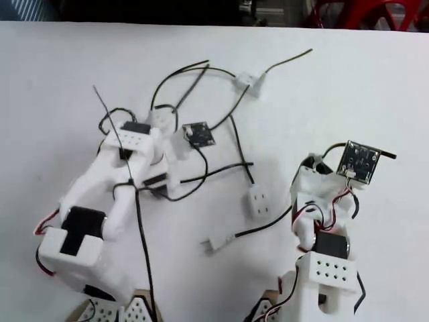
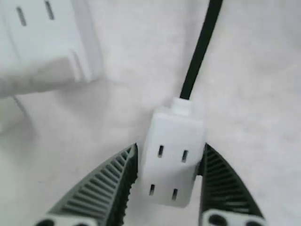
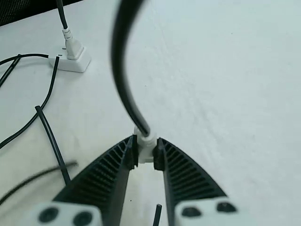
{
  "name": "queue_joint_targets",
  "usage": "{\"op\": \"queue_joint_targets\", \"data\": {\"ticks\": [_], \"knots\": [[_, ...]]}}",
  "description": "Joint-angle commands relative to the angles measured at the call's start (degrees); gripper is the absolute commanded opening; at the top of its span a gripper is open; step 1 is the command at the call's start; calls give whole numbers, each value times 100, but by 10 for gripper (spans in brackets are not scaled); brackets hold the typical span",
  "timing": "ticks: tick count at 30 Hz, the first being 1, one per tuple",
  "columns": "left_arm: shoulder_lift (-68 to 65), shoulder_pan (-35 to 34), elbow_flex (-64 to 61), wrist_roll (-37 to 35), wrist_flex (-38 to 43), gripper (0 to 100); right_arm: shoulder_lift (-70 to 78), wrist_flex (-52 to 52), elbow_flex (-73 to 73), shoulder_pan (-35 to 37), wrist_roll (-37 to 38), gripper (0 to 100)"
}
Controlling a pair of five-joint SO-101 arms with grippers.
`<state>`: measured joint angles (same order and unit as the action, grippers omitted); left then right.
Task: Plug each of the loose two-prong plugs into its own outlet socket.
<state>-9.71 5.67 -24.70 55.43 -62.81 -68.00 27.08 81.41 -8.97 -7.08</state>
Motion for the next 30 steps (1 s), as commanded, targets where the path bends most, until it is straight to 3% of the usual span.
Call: {"op": "queue_joint_targets", "data": {"ticks": [1,9,15,23,30], "knots": [[48,84,316,-88,-97,37,-40,-84,-44,-4,-9,17],[1095,136,255,-2532,-387,52,-40,-101,-44,-4,-9,17],[1569,277,299,-2681,-712,274,-40,-92,-44,-4,0,17],[3231,215,255,-2875,-1169,264,-84,40,-44,303,9,17],[4690,-673,-9,-3218,-1407,264,-92,189,-167,1086,229,17]]}}
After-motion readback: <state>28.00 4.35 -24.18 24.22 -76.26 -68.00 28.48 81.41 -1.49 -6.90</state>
